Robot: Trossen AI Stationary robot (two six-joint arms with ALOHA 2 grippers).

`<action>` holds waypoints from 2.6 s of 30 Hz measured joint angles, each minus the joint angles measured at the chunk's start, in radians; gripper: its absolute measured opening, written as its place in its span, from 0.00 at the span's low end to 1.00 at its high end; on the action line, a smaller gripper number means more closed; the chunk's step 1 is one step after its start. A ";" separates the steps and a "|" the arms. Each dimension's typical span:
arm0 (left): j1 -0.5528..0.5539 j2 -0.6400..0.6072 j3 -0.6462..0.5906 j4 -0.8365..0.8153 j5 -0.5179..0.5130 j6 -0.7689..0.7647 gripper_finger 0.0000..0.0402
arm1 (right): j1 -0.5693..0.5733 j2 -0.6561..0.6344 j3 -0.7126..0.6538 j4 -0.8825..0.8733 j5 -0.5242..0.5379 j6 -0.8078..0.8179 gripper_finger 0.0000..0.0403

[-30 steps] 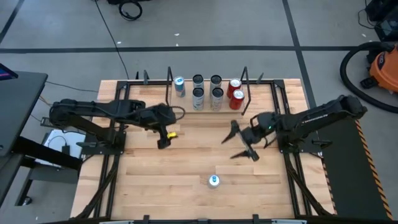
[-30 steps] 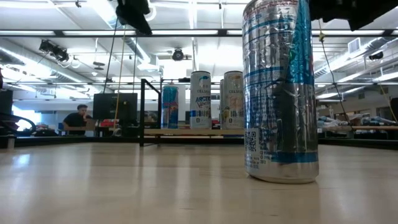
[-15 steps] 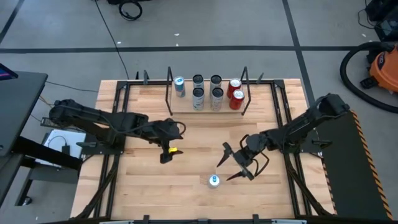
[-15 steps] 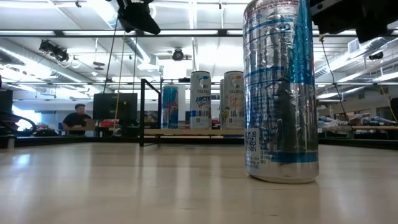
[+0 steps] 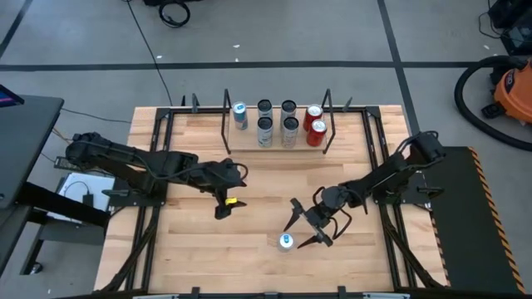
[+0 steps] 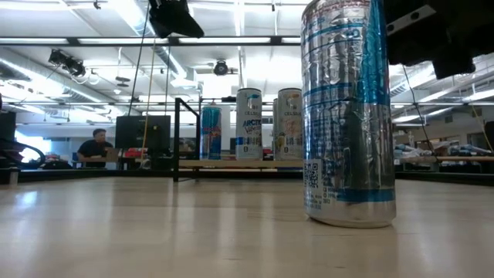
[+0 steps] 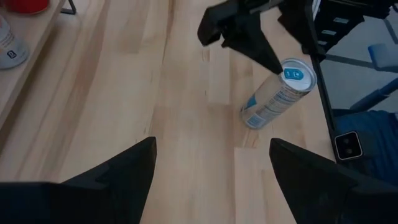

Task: Place canned beverage on shelf
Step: Put the blue soda can aligned with the other blue soda can on the shelf

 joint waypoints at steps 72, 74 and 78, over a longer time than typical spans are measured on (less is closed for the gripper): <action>0.251 -0.042 0.194 -0.183 -0.098 0.178 0.78 | -0.144 0.130 0.410 -0.313 0.674 0.093 0.60; 0.271 -0.042 0.221 -0.234 -0.120 0.200 0.78 | -0.165 0.130 0.418 -0.306 0.729 0.150 0.60; 0.303 -0.043 0.253 -0.255 -0.137 0.233 0.78 | -0.197 0.168 0.431 -0.286 0.814 0.209 0.60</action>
